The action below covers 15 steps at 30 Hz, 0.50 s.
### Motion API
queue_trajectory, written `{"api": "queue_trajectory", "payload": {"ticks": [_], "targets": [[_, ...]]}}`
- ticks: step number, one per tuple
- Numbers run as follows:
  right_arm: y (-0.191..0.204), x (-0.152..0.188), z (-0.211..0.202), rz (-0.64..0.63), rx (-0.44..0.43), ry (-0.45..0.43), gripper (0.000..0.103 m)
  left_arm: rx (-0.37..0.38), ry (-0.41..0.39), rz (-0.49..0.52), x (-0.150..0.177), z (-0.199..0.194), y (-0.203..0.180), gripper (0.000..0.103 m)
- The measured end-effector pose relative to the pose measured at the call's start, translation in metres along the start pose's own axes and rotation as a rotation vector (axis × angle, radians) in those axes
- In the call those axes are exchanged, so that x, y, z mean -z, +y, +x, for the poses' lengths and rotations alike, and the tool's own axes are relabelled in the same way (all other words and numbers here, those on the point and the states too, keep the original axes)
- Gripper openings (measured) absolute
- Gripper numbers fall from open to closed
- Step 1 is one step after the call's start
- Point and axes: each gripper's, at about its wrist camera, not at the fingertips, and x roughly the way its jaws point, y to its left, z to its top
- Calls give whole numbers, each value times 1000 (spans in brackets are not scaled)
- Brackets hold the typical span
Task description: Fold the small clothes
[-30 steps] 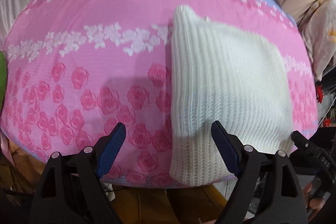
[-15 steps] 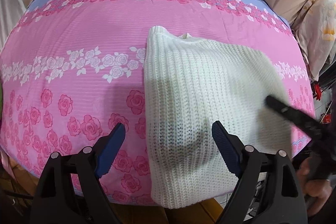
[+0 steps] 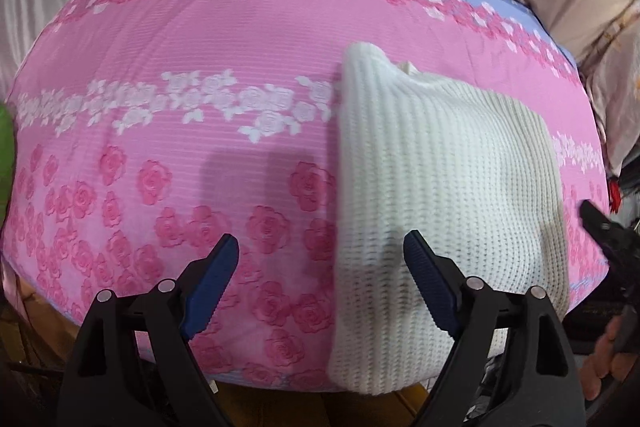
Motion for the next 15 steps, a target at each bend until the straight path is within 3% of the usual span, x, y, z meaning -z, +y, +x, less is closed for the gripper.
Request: {"api": "queue_trajectory", "payload": {"ticks": [2,3,7,9,10,11,13,15], "targets": [[20,1,-25,-86,-13,-70,39,1,-17,-45,1,-10,18,82],[30,2,-28,-124,-48,-64,37,-2,-21,-66,1,-12,25,82],[91,24,-1,-282,-197,72,27,-7,-13,-116,2,-15,44,82],[121,45,41,-376,-181,212,26,-2,-13,-96,2,-16,43,82],[128,59,69,-408,-130,286,26,2,-14,-86,2,-17,41,82],[129,69,87,-427,-110,277,26,7,-15,-69,2,-18,38,82],[131,67,79,-431,-117,254,25,15,-22,-53,2,-20,37,82],[122,52,55,-348,-140,231,25,35,-29,-46,1,-22,38,83]]}}
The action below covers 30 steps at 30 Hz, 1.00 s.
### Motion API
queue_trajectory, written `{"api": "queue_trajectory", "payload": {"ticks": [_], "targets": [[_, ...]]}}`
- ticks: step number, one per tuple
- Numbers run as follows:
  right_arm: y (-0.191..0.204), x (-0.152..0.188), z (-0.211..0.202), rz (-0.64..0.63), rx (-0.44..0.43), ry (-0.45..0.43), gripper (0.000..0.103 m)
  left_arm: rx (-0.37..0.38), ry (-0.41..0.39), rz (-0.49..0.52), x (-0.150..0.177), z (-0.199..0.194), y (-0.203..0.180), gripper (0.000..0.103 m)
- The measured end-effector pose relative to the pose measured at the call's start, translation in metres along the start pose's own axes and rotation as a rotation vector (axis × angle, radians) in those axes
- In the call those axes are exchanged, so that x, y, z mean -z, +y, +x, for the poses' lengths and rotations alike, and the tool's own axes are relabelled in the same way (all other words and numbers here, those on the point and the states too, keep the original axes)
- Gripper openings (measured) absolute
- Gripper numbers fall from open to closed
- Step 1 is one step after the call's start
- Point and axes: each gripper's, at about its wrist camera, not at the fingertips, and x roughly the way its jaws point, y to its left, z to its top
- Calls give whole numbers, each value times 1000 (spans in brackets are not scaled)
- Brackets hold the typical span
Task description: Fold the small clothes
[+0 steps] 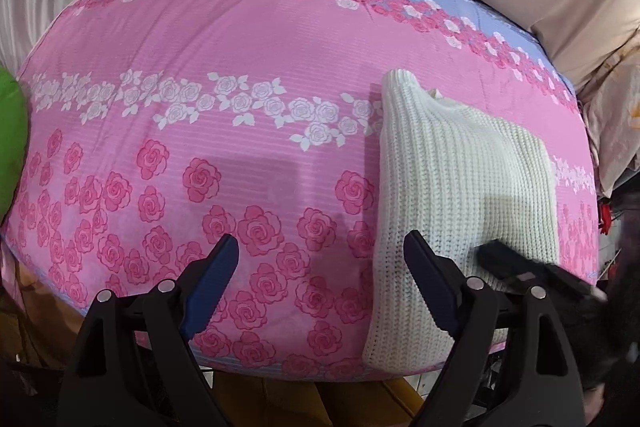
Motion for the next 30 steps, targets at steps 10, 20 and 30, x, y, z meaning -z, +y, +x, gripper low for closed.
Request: {"api": "queue_trajectory", "payload": {"ticks": [10,20,30], "targets": [[-130,0,-52,368,107,-154,55,62,49,66,0,20,-38,83],[-138,12,-26,328,87,-60,16,47,110,35,2,50,-57,84],[-149,32,-24,370,-51,-12,69,194,179,-126,13,69,-48,90]]}}
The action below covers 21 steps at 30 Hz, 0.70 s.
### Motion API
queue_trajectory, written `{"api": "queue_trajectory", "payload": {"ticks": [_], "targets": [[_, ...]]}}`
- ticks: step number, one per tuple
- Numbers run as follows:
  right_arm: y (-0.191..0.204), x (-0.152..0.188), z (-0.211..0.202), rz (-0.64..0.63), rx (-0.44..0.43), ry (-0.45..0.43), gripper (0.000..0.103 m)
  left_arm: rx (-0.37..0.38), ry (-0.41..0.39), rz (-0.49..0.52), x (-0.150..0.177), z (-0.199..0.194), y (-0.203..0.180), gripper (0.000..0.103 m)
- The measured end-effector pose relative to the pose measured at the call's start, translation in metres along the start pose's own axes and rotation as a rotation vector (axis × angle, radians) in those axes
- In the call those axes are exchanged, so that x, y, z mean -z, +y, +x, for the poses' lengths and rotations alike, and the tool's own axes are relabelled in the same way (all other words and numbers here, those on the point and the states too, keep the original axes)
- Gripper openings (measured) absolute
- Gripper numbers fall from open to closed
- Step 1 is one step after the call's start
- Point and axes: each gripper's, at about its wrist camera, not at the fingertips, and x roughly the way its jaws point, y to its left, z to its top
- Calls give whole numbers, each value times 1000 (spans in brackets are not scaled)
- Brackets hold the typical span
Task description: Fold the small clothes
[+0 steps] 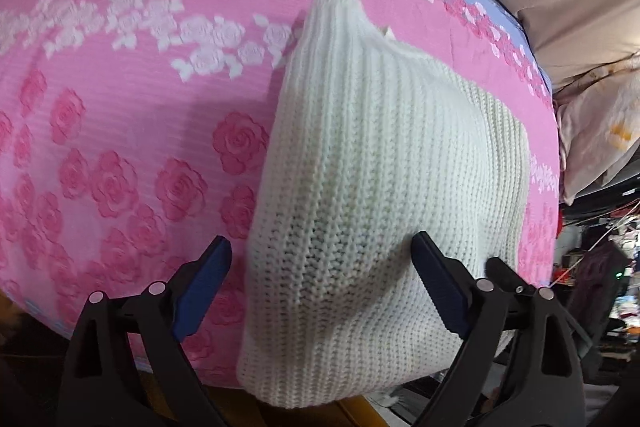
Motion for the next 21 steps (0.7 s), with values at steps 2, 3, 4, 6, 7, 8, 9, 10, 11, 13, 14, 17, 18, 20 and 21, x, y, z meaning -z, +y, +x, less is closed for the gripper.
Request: {"api": "queue_trajectory", "payload": {"ticks": [2,3,4,6,7,8,9,10,11,13,14,17,18,20,21], "targets": [[-9,4,11,67,-74,31,74,33,44,-30,3,15,6,95],[-12,5,16,101,-96,38,76,55,65,-55,4,21,9,95],[-13,6,20,117,-116,46,77,94,75,-93,3,25,14,97],[-12,5,26,128,-146,48,81,107,66,-106,-1,26,14,98],[-10,4,27,120,-161,47,81,110,68,-93,-3,27,12,95],[-8,2,30,113,-171,53,81,120,67,-81,-4,27,9,86],[-6,0,32,112,-176,49,79,121,77,-70,-6,28,6,85],[-5,-2,33,111,-188,50,72,118,79,-65,-7,28,3,78],[-5,-4,36,123,-202,59,52,118,80,-58,-7,26,-1,69],[-3,-5,31,149,-226,38,43,108,72,-17,-7,16,-11,55],[1,-4,24,136,-232,18,40,101,65,7,-6,10,-16,50],[12,1,-3,122,-273,-39,37,111,34,85,-4,-14,-40,47],[14,2,-14,115,-281,-58,37,119,23,109,-3,-21,-48,47],[20,5,-37,94,-279,-99,37,111,-5,202,-1,-38,-71,47],[21,6,-50,89,-279,-120,37,106,-22,248,1,-45,-82,47]]}}
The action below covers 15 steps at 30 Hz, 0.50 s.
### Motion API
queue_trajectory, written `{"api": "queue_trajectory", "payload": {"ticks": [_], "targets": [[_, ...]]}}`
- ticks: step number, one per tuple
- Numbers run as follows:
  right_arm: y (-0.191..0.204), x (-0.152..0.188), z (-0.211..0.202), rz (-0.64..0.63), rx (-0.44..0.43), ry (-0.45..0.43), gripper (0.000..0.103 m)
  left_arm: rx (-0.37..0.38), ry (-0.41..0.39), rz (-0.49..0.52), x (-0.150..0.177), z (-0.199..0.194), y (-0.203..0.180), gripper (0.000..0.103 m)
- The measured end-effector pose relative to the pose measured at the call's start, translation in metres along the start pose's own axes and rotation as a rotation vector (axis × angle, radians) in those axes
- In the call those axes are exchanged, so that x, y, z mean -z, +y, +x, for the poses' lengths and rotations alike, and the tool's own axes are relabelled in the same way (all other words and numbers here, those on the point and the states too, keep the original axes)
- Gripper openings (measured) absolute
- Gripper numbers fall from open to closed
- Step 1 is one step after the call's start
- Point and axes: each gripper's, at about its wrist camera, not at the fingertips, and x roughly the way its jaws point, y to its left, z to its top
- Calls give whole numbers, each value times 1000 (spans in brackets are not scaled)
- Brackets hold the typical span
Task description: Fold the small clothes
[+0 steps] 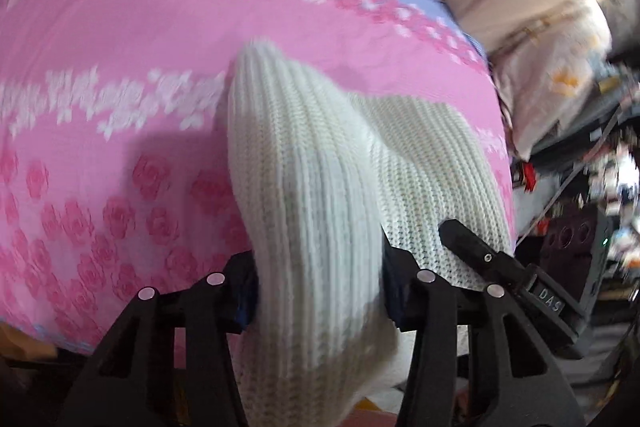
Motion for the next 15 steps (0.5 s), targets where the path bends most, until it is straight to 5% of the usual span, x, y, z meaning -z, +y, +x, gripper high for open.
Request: {"api": "queue_trajectory", "payload": {"ticks": [15], "targets": [[41,0,-163,-81,-21,-402,37,168,-188,350,-22,-94,-117,45]]}}
